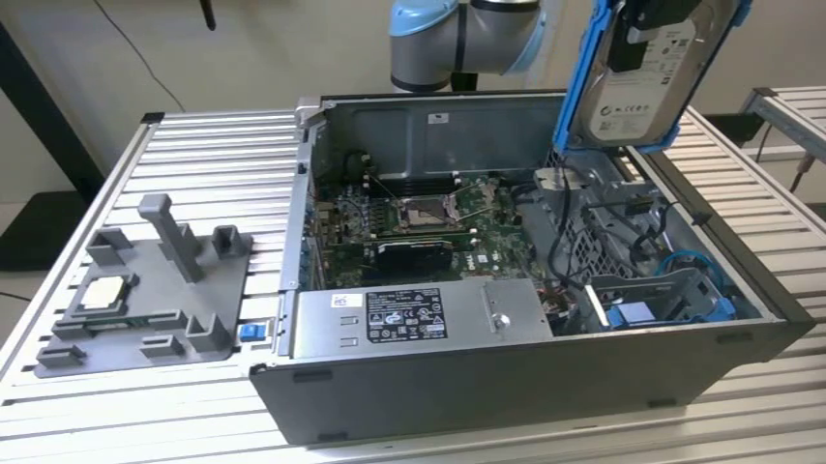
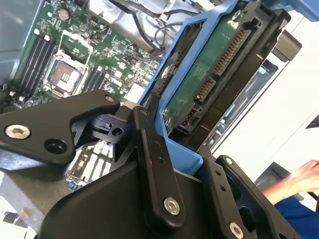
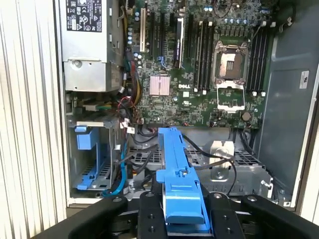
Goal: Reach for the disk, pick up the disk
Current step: 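Pick up the disk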
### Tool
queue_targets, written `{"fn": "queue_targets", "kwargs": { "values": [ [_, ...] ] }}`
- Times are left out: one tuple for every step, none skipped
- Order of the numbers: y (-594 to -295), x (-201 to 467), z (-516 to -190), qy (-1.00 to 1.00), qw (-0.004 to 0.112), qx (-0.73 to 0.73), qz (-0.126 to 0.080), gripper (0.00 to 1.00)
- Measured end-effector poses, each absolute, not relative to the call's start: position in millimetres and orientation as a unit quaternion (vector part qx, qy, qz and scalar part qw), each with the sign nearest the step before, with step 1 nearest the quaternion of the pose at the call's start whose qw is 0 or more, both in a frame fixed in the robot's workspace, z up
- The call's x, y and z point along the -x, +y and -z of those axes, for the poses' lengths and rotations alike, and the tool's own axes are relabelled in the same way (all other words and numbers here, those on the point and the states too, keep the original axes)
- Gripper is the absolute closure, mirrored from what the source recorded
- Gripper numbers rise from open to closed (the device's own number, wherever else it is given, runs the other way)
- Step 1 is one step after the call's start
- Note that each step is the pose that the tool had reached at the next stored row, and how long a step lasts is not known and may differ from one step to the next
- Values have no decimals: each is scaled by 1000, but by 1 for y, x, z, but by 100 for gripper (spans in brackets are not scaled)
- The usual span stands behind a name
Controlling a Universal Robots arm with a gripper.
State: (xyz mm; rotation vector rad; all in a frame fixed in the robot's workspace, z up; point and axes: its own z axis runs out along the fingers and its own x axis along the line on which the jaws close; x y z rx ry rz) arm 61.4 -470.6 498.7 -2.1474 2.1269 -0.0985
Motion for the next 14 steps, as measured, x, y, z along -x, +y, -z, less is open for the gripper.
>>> {"fn": "queue_targets", "kwargs": {
  "values": [
    [-473, -61, -499, 702, 59, 709, 33, 100],
    [-475, -61, -499, 702, 59, 709, 32, 100],
    [-476, -61, -499, 702, 59, 709, 32, 100],
    [-478, -61, -499, 702, 59, 709, 33, 100],
    [-480, -61, -499, 702, 59, 709, 32, 100],
    [-482, -61, -499, 702, 59, 709, 32, 100],
    [-484, -61, -498, 702, 59, 709, 32, 100],
    [-486, -61, -498, 702, 59, 709, 32, 100],
    [-488, -61, -498, 702, 59, 709, 32, 100],
    [-489, -61, -498, 702, 59, 709, 32, 100],
    [-491, -61, -498, 702, 59, 709, 32, 100],
    [-493, -61, -498, 702, 59, 709, 32, 100],
    [-495, -61, -498, 702, 59, 709, 32, 100],
    [-497, -61, -498, 702, 59, 709, 32, 100]
  ]
}}
